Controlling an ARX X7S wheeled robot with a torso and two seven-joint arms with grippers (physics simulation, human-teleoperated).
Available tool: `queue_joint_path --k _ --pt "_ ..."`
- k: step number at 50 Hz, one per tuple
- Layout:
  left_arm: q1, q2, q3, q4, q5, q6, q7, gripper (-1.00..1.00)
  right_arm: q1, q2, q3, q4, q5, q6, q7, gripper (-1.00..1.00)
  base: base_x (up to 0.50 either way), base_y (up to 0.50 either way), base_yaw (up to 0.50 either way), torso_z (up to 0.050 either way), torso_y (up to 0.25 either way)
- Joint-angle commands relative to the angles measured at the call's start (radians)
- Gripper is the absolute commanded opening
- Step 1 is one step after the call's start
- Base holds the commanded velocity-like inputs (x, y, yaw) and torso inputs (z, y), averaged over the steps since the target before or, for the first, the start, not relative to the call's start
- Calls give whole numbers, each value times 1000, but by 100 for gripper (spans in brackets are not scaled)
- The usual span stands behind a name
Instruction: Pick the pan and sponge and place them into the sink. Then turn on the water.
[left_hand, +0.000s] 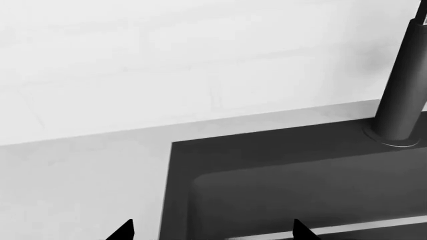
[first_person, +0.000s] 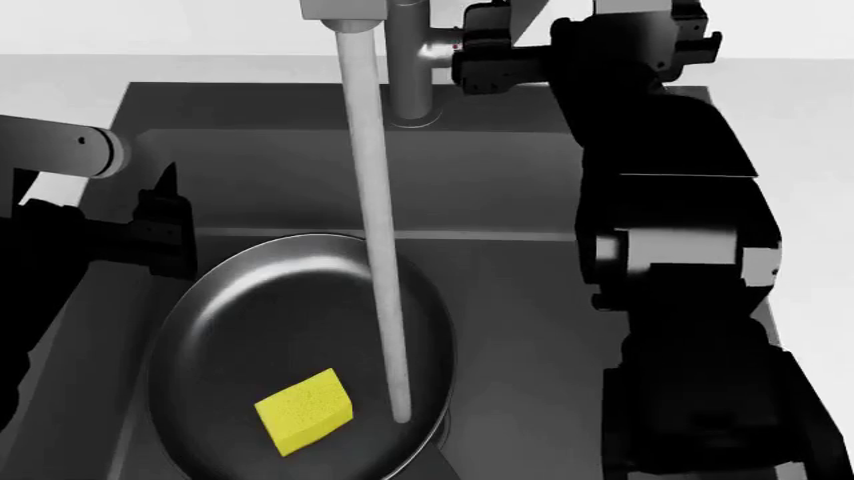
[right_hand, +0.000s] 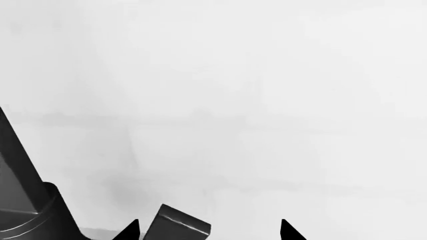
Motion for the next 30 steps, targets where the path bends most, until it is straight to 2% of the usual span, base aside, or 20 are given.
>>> queue_joint_path --k 1,22,30 --pt "4 11 -20 -4 -16 16 8 100 -41 16 29 -128 16 67 -4 100 0 0 0 0 0" --pt "7 3 -24 3 -23 12 2 100 -217 100 36 -647 104 387 87 100 0 0 0 0 0" --pt "9 8 -19 2 -21 14 4 100 -251 111 29 -704 114 417 98 100 0 0 0 0 0"
